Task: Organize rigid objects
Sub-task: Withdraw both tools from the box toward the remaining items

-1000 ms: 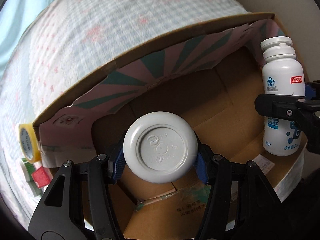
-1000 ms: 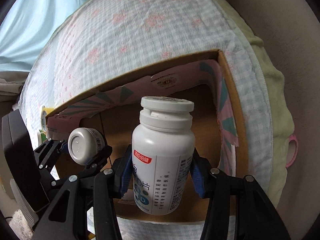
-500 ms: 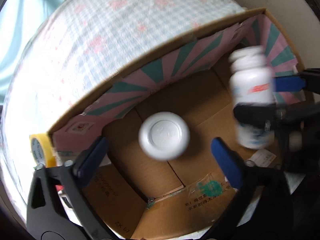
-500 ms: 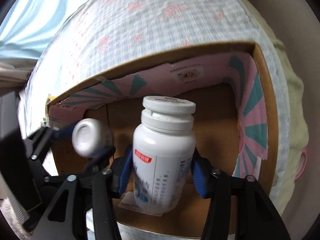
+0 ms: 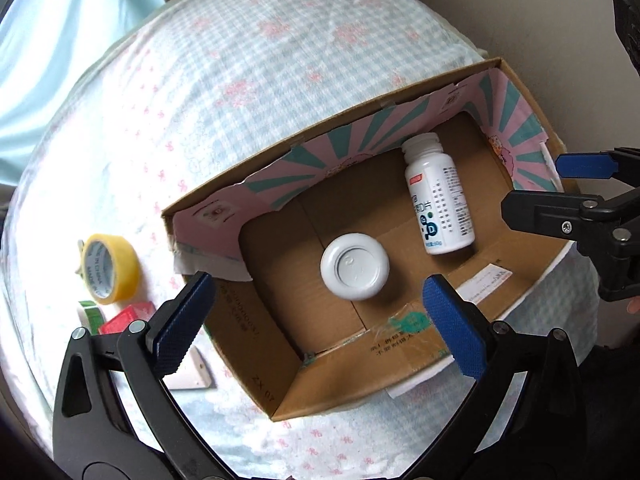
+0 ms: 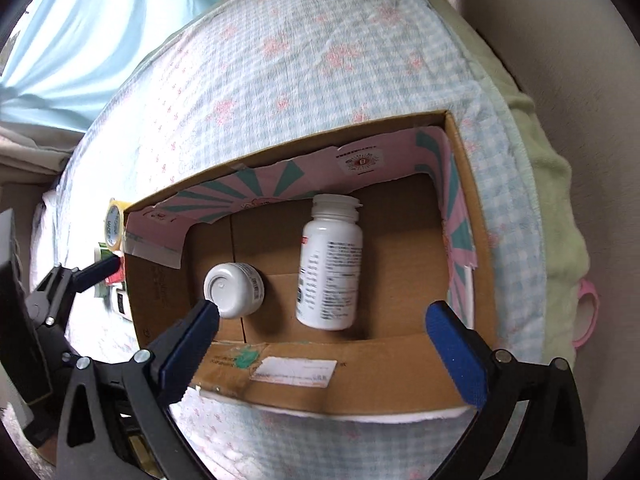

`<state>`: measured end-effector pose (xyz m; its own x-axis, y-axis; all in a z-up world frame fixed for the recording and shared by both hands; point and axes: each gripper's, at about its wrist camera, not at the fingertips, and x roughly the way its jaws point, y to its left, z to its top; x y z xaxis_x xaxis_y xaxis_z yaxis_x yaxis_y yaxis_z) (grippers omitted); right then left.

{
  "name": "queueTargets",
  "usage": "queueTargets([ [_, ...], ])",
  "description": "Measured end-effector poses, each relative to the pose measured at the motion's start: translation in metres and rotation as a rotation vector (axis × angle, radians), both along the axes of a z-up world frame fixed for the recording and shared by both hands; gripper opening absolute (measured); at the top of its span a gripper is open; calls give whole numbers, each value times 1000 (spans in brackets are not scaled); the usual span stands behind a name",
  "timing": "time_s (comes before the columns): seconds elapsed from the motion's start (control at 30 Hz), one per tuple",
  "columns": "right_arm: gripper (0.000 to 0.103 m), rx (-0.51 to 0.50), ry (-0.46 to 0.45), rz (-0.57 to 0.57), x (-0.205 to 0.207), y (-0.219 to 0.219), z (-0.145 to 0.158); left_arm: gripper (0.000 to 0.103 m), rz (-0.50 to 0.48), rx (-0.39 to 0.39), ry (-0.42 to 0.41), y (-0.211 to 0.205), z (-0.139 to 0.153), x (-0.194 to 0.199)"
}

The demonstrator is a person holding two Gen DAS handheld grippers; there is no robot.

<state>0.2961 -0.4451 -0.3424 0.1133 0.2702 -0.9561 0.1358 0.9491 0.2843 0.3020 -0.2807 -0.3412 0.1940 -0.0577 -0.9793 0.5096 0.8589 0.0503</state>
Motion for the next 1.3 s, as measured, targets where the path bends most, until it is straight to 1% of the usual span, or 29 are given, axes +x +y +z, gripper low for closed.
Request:
queueTargets([
  [0.1,103,-17,-5,10,-4,3,16,103,20,-20,-30,7,23,-8],
  [0.13,103,-24,-12,6,-5,4,24,103,26,-27,-42,18,39,-19],
  [0.17,103,-33,-18,2,-9,11,32,103,30,-31,-55,20,48,-23],
  [0.37,103,-99,-91,6,-37,23,91,103,49,-84,-115,35,104,-48],
  [0.5,103,-166,-172,56,-53,41,129,103,106,-161,-162,61,144,-68],
  [0.6,103,-204,-281,55,-65,54,153,103,169,-198,-200,90,167,-83],
  [0.63,103,-209,-304,51,-68,56,158,103,194,-204,-210,101,172,-87],
  [0.77,103,-167,-361,56,-80,74,170,103,288,-208,-234,147,182,-104],
  [0.87,103,-141,-383,105,-85,97,168,103,367,-212,-243,185,186,-118],
  [0.97,103,-124,-388,146,-87,124,168,103,419,-186,-255,223,184,-131],
  [1.03,103,-111,-398,162,-89,141,171,103,446,-175,-258,248,182,-138],
  [1.13,103,-111,-426,205,-90,171,178,103,478,-180,-262,284,178,-145],
  [1.3,103,-126,-452,239,-86,227,187,103,488,-202,-253,338,171,-144],
])
